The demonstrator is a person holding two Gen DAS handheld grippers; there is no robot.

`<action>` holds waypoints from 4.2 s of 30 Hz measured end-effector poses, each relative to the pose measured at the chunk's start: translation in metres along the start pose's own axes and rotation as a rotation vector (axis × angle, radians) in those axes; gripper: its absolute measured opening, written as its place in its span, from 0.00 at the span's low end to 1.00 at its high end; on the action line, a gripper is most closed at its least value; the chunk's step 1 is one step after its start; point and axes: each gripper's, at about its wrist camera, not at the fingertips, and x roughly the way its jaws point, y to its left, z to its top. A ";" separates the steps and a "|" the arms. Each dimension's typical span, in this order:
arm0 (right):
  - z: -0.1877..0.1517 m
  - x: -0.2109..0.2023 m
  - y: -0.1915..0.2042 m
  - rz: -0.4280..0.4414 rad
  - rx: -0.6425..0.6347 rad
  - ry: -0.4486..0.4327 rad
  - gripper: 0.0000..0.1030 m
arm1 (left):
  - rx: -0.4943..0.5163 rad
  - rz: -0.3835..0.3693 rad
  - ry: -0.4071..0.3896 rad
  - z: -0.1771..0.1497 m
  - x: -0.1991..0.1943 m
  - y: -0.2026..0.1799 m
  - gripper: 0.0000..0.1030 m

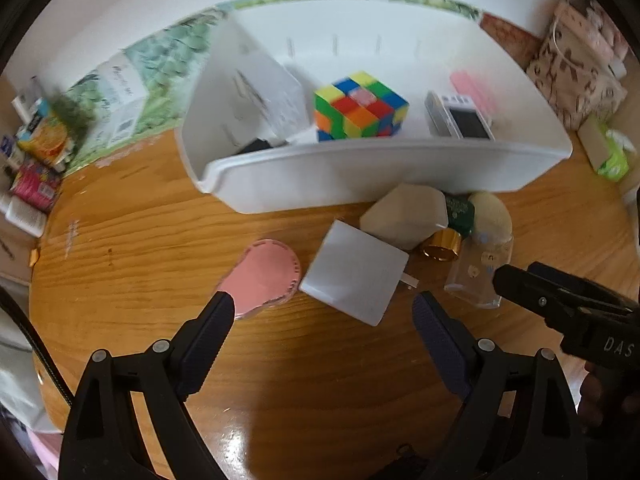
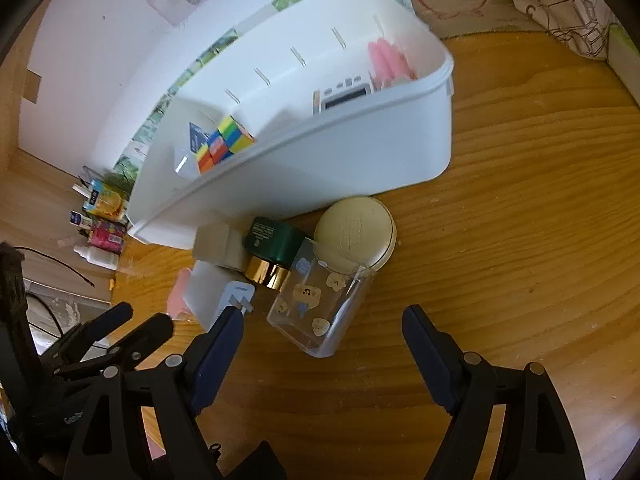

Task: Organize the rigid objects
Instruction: 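Lower the left gripper onto the white square pad and close on it, then lift the white square pad with the left gripper while the right gripper grasps the clear plastic box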

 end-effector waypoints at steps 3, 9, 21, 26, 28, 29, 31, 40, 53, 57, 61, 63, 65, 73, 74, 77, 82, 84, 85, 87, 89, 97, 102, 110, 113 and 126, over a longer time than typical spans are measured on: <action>0.002 0.006 0.001 -0.012 -0.008 0.022 0.80 | 0.031 0.000 0.037 0.004 0.012 -0.005 0.89; 0.005 0.015 0.003 -0.048 -0.027 0.055 0.76 | 0.031 -0.008 0.086 0.010 0.029 -0.005 0.89; 0.011 0.027 0.016 -0.105 -0.108 0.091 0.69 | -0.013 -0.046 0.112 0.013 0.045 0.011 0.80; 0.012 0.030 0.022 -0.112 -0.145 0.101 0.66 | -0.003 -0.065 0.086 0.015 0.044 0.012 0.65; 0.012 0.030 0.024 -0.123 -0.157 0.102 0.66 | 0.002 -0.069 0.078 0.016 0.044 0.012 0.60; 0.012 0.031 0.024 -0.124 -0.159 0.103 0.66 | 0.003 -0.068 0.079 0.016 0.044 0.013 0.60; 0.012 0.031 0.023 -0.121 -0.156 0.103 0.66 | 0.002 -0.069 0.077 0.016 0.044 0.015 0.60; 0.010 0.029 0.029 -0.145 -0.181 0.104 0.65 | 0.005 -0.074 0.085 0.015 0.041 0.010 0.59; 0.010 0.022 0.032 -0.146 -0.182 0.081 0.52 | -0.075 -0.072 0.061 -0.013 0.018 0.018 0.59; 0.013 0.024 0.031 -0.155 -0.191 0.088 0.56 | -0.121 -0.076 0.019 -0.023 0.001 0.025 0.59; 0.015 0.034 0.036 -0.175 -0.220 0.129 0.68 | -0.180 -0.083 -0.014 -0.034 -0.012 0.034 0.59; 0.016 0.037 0.039 -0.192 -0.241 0.132 0.71 | -0.212 -0.087 -0.035 -0.039 -0.017 0.039 0.59; 0.017 0.040 0.040 -0.203 -0.253 0.141 0.74 | -0.239 -0.092 -0.055 -0.045 -0.023 0.040 0.59; 0.015 0.055 0.055 -0.301 -0.327 0.175 0.76 | -0.331 -0.110 -0.152 -0.061 -0.045 0.038 0.59; 0.015 0.056 0.056 -0.308 -0.335 0.177 0.76 | -0.346 -0.112 -0.169 -0.065 -0.048 0.040 0.59; 0.014 0.060 0.063 -0.329 -0.358 0.182 0.76 | -0.376 -0.118 -0.200 -0.072 -0.056 0.043 0.59; 0.013 0.062 0.068 -0.326 -0.387 0.189 0.75 | -0.419 -0.128 -0.259 -0.079 -0.066 0.043 0.58; 0.011 0.060 0.065 -0.324 -0.393 0.196 0.75 | -0.428 -0.130 -0.277 -0.081 -0.069 0.042 0.58; 0.010 0.059 0.064 -0.321 -0.393 0.199 0.75 | -0.430 -0.132 -0.284 -0.082 -0.071 0.040 0.58; 0.009 0.053 0.053 -0.314 -0.385 0.206 0.75 | -0.431 -0.138 -0.299 -0.083 -0.073 0.038 0.58; 0.005 0.048 0.047 -0.312 -0.376 0.212 0.75 | -0.428 -0.144 -0.314 -0.083 -0.076 0.034 0.58; -0.010 0.024 0.011 -0.318 -0.298 0.216 0.75 | -0.402 -0.166 -0.371 -0.076 -0.085 0.024 0.58; -0.009 0.004 -0.008 -0.341 -0.224 0.176 0.75 | -0.386 -0.177 -0.405 -0.067 -0.091 0.021 0.58; 0.007 -0.045 -0.024 -0.377 -0.162 0.057 0.75 | -0.355 -0.181 -0.464 -0.050 -0.102 0.021 0.58; 0.026 -0.068 -0.026 -0.369 -0.160 -0.004 0.75 | -0.351 -0.170 -0.494 -0.042 -0.107 0.024 0.58; 0.082 -0.106 0.007 -0.294 -0.270 -0.187 0.75 | -0.363 -0.139 -0.599 -0.005 -0.123 0.039 0.58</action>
